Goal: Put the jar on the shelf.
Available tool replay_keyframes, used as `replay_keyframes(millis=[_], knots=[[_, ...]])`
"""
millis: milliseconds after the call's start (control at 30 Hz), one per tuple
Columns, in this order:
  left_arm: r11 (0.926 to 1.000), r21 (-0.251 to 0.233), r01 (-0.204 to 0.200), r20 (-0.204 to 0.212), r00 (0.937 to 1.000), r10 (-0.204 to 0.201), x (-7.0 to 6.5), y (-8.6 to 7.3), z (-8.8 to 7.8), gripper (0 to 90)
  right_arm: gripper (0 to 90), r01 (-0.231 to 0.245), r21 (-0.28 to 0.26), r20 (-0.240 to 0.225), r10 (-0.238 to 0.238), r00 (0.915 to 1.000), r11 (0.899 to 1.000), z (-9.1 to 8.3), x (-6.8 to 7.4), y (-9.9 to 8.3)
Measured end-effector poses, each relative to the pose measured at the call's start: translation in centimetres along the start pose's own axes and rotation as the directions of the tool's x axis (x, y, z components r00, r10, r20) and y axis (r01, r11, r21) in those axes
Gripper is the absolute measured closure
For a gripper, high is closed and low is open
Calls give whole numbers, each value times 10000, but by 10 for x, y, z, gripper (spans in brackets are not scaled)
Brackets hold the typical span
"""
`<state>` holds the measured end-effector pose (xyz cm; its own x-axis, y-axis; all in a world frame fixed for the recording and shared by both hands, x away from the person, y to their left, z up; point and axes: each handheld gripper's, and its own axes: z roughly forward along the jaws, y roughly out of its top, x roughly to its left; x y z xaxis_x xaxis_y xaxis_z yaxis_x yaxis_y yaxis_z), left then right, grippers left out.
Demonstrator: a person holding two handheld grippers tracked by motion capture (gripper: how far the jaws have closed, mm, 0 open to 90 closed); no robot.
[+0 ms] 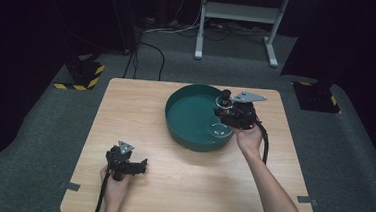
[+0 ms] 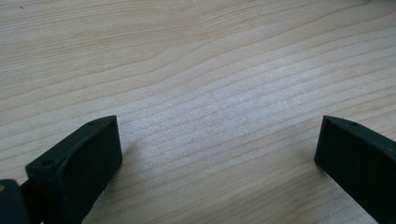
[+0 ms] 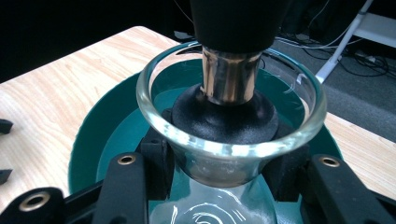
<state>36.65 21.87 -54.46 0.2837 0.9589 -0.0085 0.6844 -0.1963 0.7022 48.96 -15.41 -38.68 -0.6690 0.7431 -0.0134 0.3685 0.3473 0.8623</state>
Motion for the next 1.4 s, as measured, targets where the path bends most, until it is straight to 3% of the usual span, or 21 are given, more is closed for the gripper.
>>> replay_keyframes(millis=[367,733,1133,1400], knots=[[10000,-2,6,1,10000,-6,0,0,0,9,520,-192,194,295,186,9994,9996,28,4,-2],[10000,-9,-4,-1,10000,4,0,0,0,9,499,-623,197,355,616,9975,9979,43,6,-5],[10000,-8,-8,0,10000,8,0,0,0,9,501,-258,572,518,228,9984,9980,56,13,-10],[10000,-9,-6,0,10000,6,0,0,0,9,501,-258,408,427,240,9988,9988,54,12,-14]])
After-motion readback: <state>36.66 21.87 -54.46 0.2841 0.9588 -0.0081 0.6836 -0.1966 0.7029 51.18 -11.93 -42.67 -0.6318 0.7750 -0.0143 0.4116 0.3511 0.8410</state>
